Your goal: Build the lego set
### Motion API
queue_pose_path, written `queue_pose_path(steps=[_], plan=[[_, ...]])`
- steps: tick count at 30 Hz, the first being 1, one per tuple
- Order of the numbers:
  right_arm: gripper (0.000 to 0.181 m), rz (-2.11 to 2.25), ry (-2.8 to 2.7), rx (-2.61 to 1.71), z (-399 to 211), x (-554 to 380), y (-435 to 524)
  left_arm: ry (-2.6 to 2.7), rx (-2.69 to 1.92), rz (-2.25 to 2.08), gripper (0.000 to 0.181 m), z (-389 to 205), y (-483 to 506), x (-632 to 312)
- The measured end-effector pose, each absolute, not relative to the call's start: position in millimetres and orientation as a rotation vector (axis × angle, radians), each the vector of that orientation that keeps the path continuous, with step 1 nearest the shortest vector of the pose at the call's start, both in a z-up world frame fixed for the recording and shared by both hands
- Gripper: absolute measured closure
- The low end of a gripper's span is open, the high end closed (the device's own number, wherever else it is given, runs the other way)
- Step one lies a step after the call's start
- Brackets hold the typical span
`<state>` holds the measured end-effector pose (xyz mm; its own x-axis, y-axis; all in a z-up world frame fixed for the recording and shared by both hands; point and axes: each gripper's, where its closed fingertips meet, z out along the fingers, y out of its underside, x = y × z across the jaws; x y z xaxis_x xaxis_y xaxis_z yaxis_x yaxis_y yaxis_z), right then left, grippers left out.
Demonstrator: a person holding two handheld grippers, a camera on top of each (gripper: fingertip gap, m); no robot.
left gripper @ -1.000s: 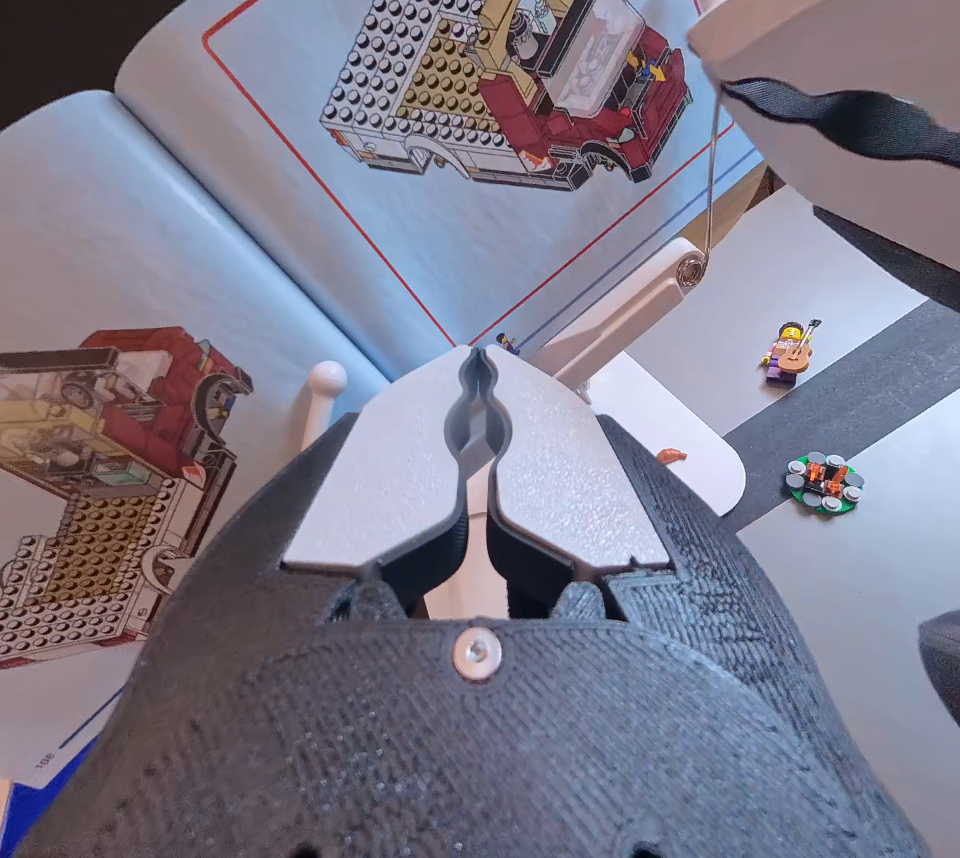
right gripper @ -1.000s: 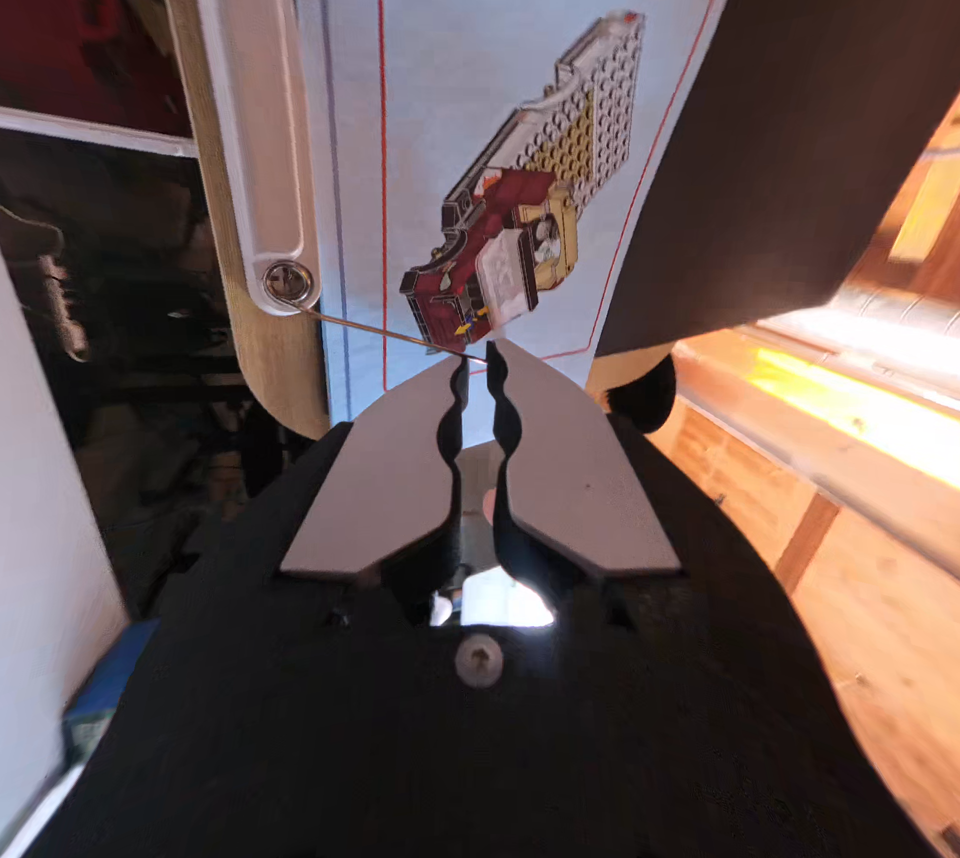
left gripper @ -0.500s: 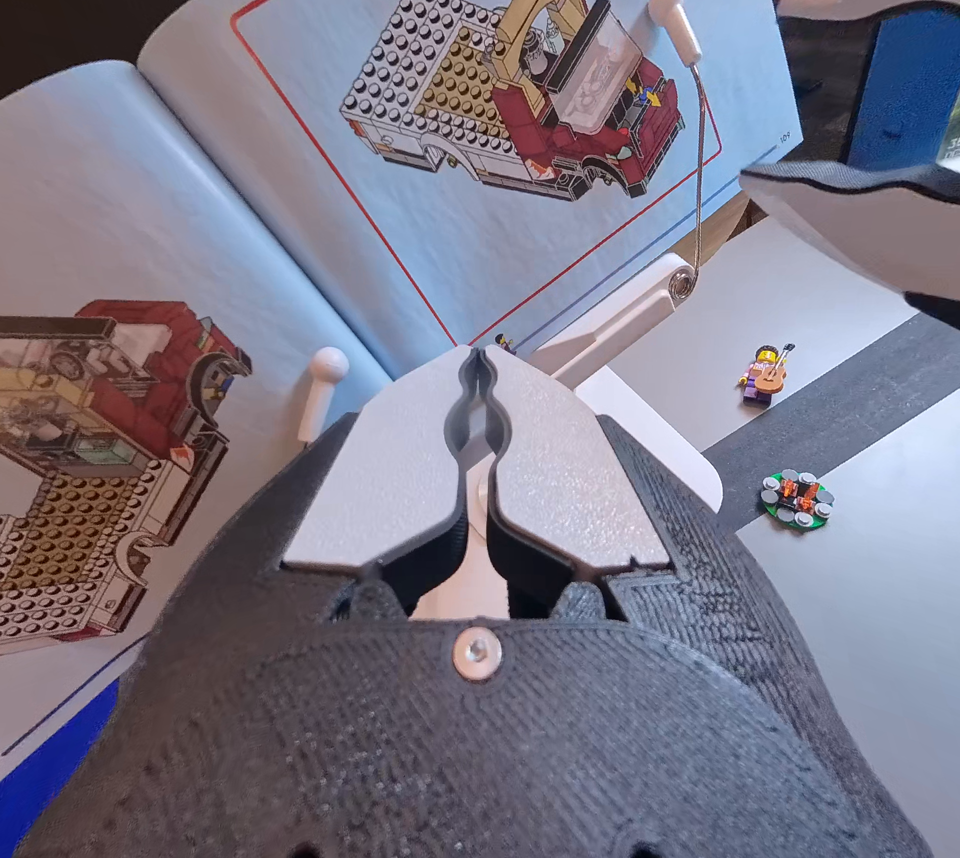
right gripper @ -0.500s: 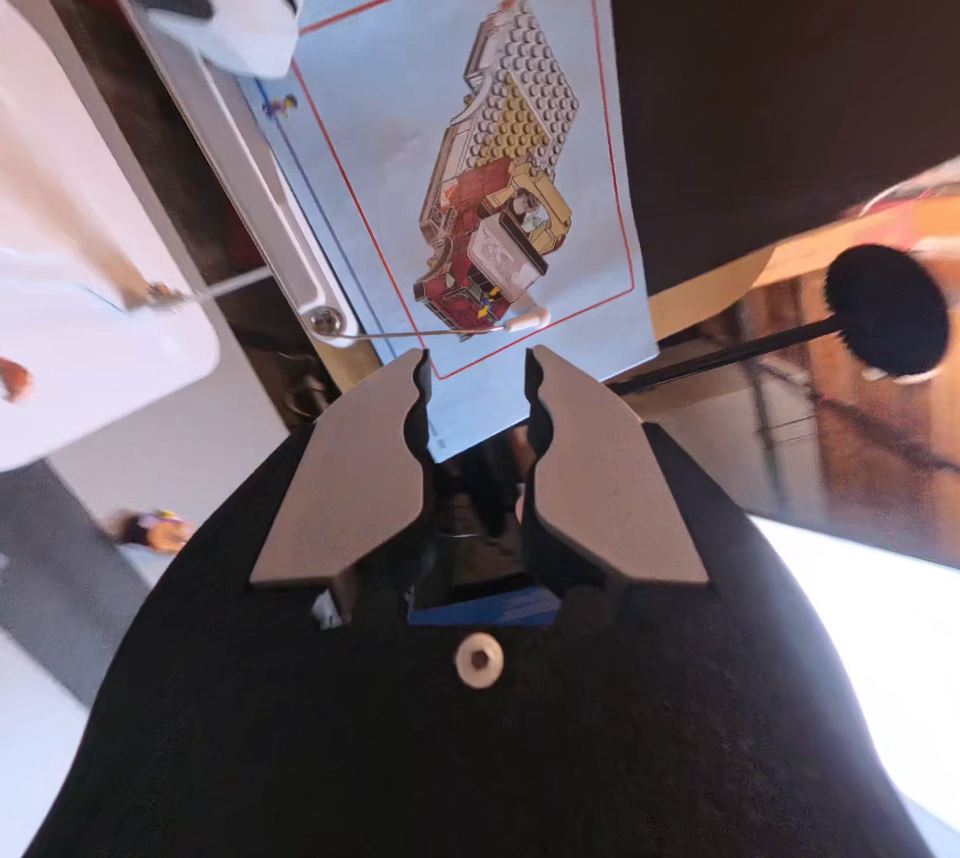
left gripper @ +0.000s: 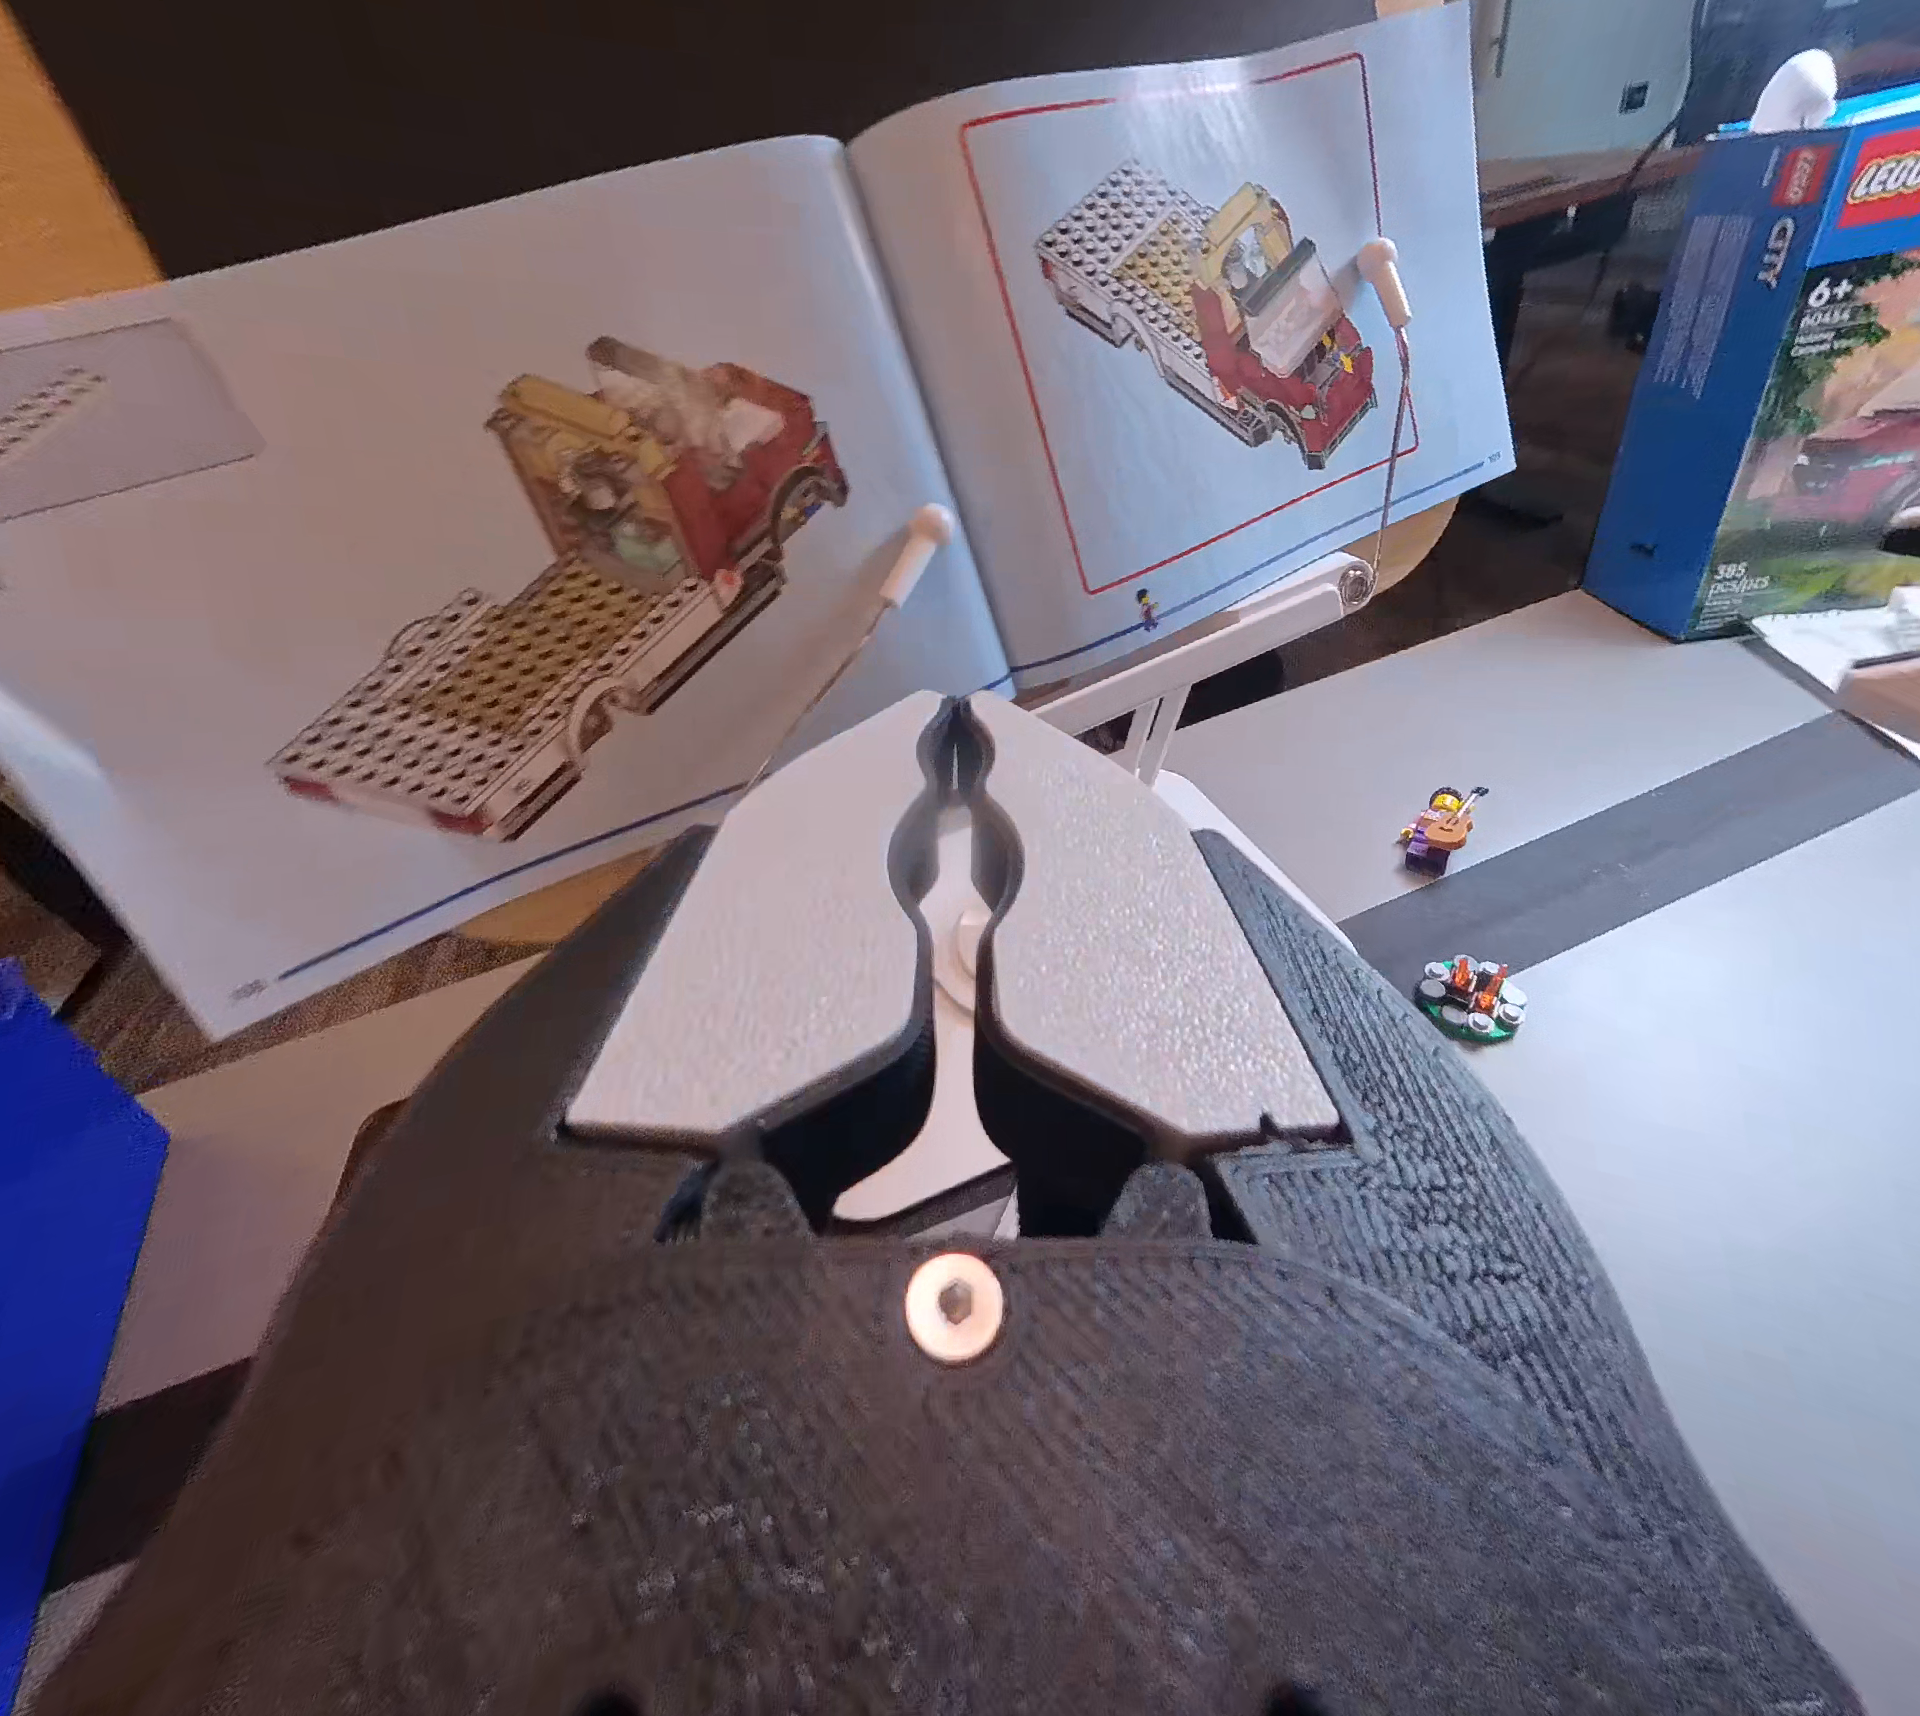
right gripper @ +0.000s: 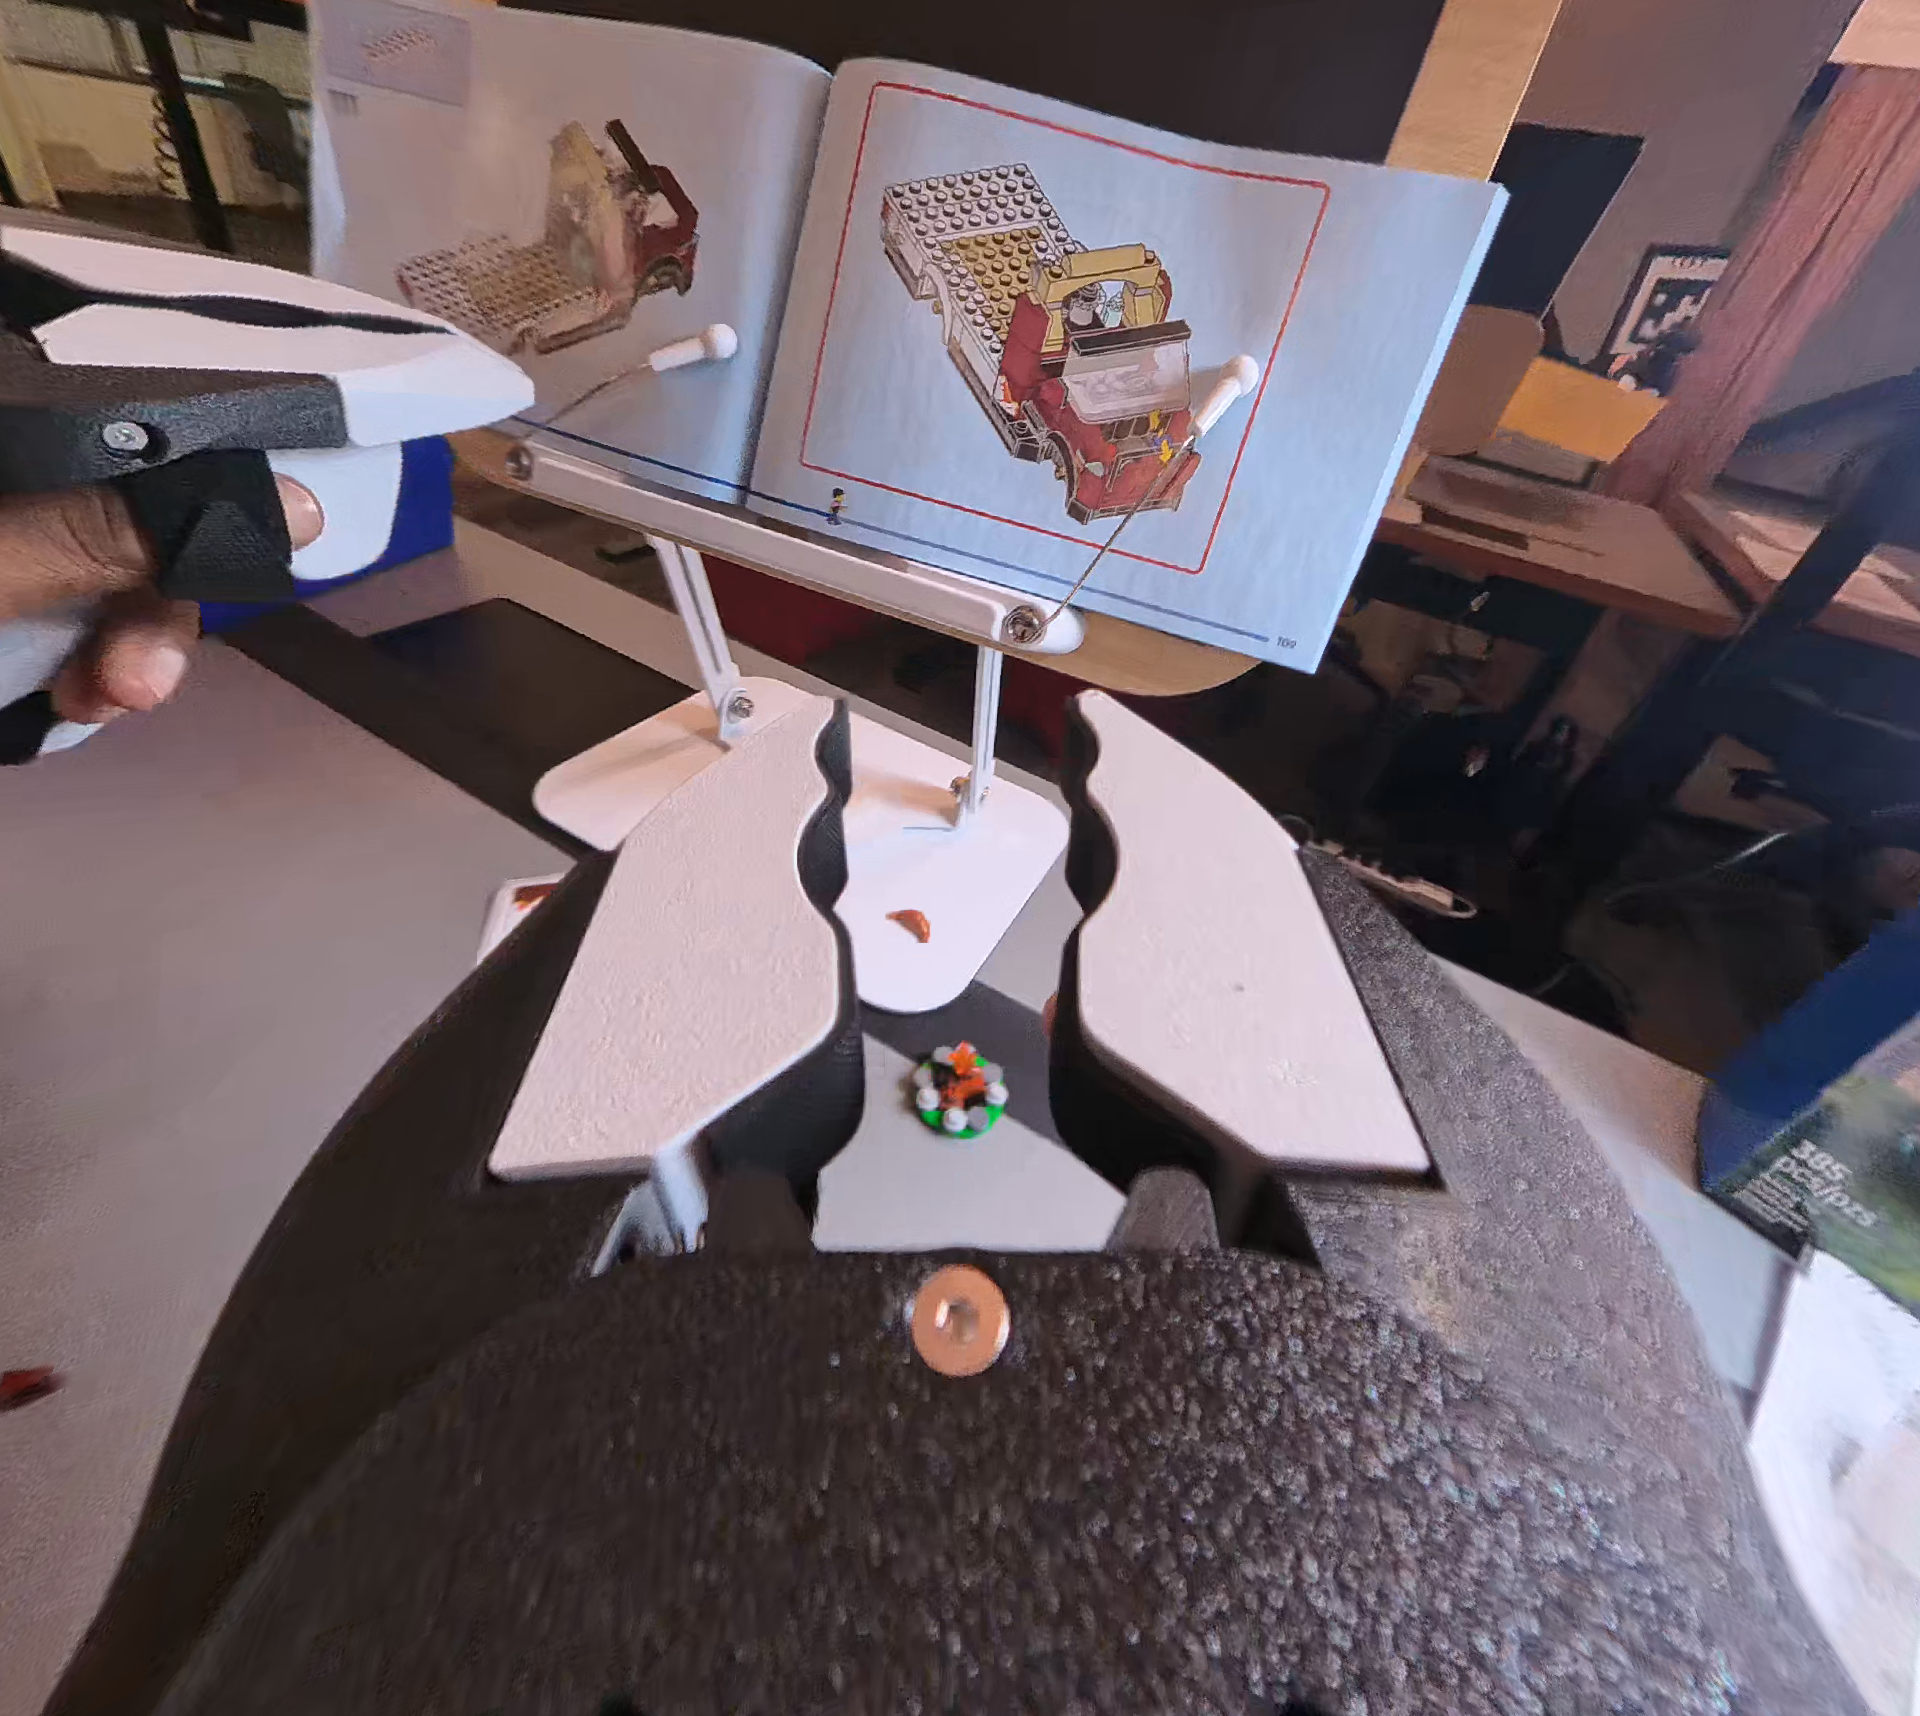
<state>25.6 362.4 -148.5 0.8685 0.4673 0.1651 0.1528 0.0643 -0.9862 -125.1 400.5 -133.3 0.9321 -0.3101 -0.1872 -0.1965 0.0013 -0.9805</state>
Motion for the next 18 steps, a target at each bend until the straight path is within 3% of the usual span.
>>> queue_pose_path(steps=[18], plan=[[0.141, 0.313, -0.451, -1.399, -126.8, 28.0, 309.6, 0.165, -1.424, -0.094, 0.181, -115.0, 339.7, -217.4]])
